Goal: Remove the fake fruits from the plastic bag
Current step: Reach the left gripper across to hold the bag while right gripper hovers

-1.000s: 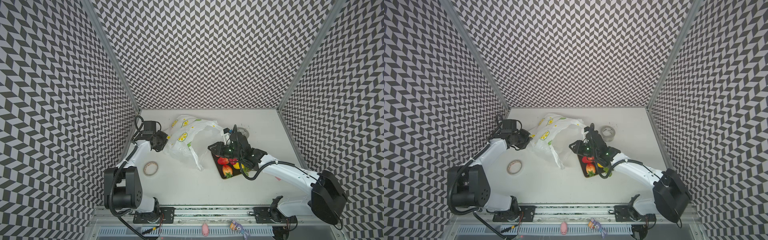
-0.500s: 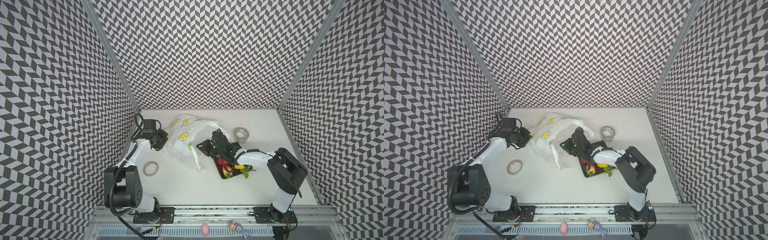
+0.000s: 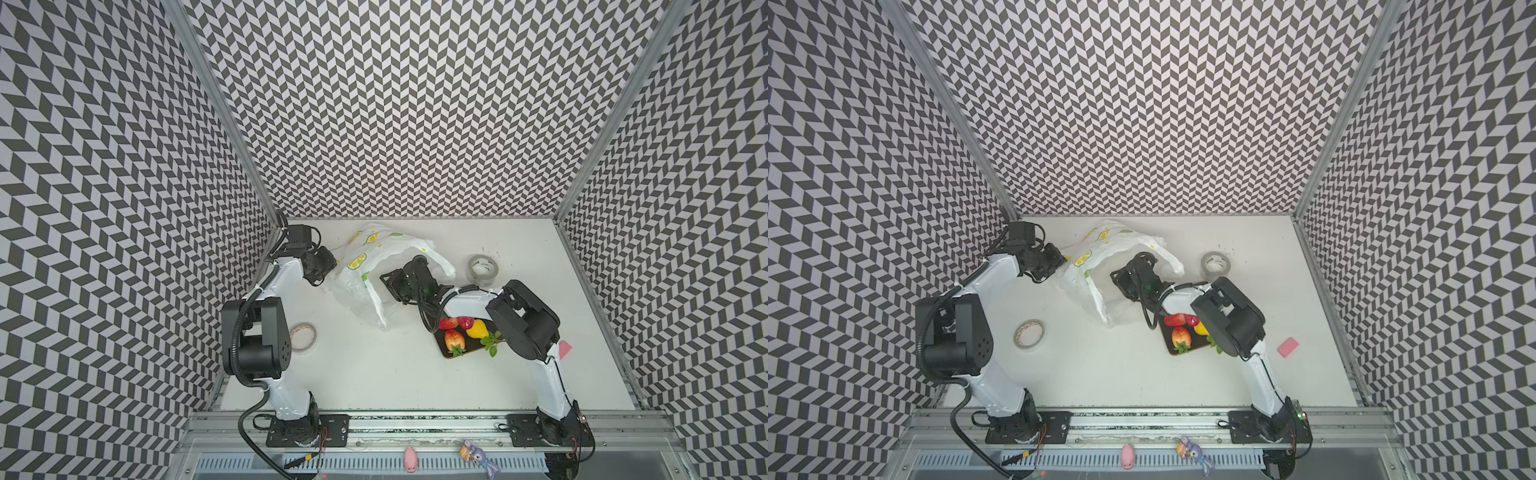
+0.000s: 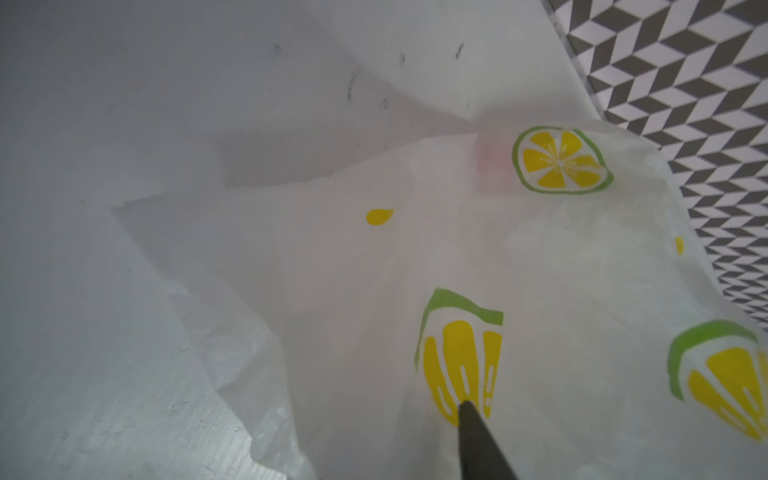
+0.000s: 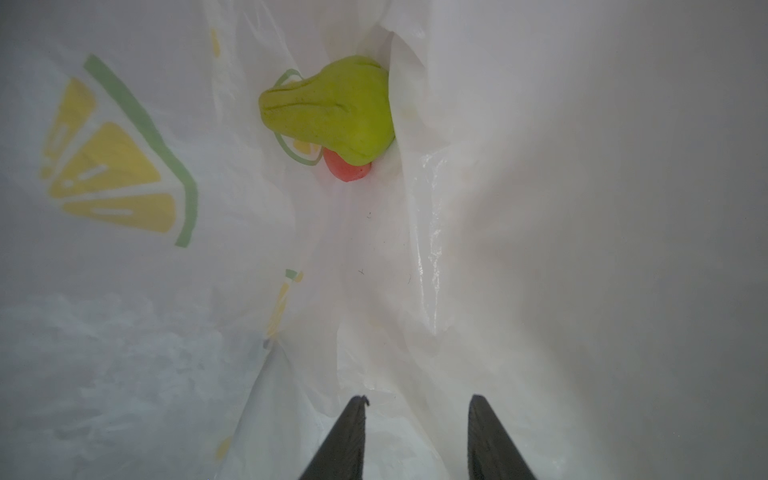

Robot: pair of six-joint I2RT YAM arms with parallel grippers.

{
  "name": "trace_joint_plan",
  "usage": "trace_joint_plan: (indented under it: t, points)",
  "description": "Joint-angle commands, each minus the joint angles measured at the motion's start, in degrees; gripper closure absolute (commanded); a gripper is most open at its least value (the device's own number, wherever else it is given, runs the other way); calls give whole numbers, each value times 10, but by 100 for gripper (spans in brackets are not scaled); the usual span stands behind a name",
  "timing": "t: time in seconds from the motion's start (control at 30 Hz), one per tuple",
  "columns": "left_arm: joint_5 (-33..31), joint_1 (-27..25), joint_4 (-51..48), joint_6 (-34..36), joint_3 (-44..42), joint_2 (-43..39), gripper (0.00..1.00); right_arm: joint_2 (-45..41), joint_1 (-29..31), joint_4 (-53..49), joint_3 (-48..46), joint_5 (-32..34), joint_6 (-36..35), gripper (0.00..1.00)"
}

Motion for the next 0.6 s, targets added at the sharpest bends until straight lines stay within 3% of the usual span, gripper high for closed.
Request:
trace_joint_plan:
  t: [0.0, 0.03, 0.23, 0.33, 0.47, 0.57]
  points:
    - [-35, 9, -47, 31, 39, -18, 23, 27, 4, 42, 23, 26, 33, 56]
    - [-47, 9, -57, 25, 44, -33, 1, 35, 4, 46, 29, 23, 37, 56]
    - [-115, -41, -118, 52, 88, -125, 0, 56, 1, 60, 45, 13, 44, 54]
    - [-168, -133, -191, 47, 137, -149, 0, 61, -2, 50, 58, 5, 36, 52]
    - [-316, -284, -291, 23, 186, -172, 0, 56, 0, 46, 57, -5, 27, 52]
    - [-360, -345, -342, 59, 209, -165, 0, 56, -1, 45, 56, -12, 24, 51]
